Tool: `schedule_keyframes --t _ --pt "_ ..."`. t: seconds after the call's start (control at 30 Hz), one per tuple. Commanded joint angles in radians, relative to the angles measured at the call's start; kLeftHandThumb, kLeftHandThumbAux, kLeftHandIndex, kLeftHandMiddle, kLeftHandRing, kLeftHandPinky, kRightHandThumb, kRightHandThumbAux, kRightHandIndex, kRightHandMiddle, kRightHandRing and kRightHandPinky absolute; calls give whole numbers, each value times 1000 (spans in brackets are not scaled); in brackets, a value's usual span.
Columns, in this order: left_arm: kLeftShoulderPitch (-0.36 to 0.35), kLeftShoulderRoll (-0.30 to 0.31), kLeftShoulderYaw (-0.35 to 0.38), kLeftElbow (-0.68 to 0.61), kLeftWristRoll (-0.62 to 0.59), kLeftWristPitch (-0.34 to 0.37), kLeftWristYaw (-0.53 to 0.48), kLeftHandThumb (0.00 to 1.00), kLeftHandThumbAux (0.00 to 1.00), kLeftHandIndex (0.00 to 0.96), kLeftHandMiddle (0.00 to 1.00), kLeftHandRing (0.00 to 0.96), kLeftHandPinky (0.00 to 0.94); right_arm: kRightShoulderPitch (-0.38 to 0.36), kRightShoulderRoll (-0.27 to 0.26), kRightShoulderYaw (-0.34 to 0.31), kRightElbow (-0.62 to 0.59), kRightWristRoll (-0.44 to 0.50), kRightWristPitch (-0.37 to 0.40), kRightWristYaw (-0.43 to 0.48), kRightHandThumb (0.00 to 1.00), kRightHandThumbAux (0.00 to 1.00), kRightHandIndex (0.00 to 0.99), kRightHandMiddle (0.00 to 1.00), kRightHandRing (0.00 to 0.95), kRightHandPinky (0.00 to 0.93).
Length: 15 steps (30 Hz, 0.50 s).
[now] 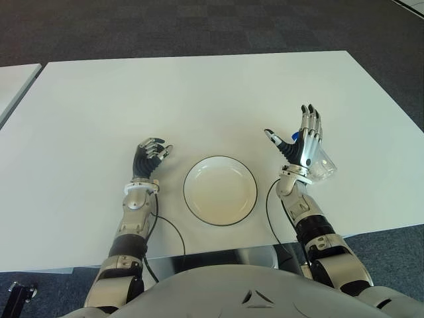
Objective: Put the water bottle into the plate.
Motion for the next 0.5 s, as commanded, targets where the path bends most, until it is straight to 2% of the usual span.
schedule_keyframes --t 0.03,0.2,0.4,0.5 --pt "23 -15 -15 31 10 35 15 708 711 433 596 580 565 22 30 -14 -60 32 93 77 629 235 0 0 0 0" --pt "23 -21 -17 30 13 34 18 708 711 433 595 580 569 22 46 -21 -99 39 162 124 653 217 0 0 0 0" --pt "19 -28 -17 45 14 32 24 707 711 433 596 580 569 -23 60 -37 -108 29 325 197 687 223 0 0 0 0" --pt "18 -30 -18 51 15 30 27 707 711 432 597 581 568 -40 58 -39 -98 27 368 212 702 223 0 0 0 0"
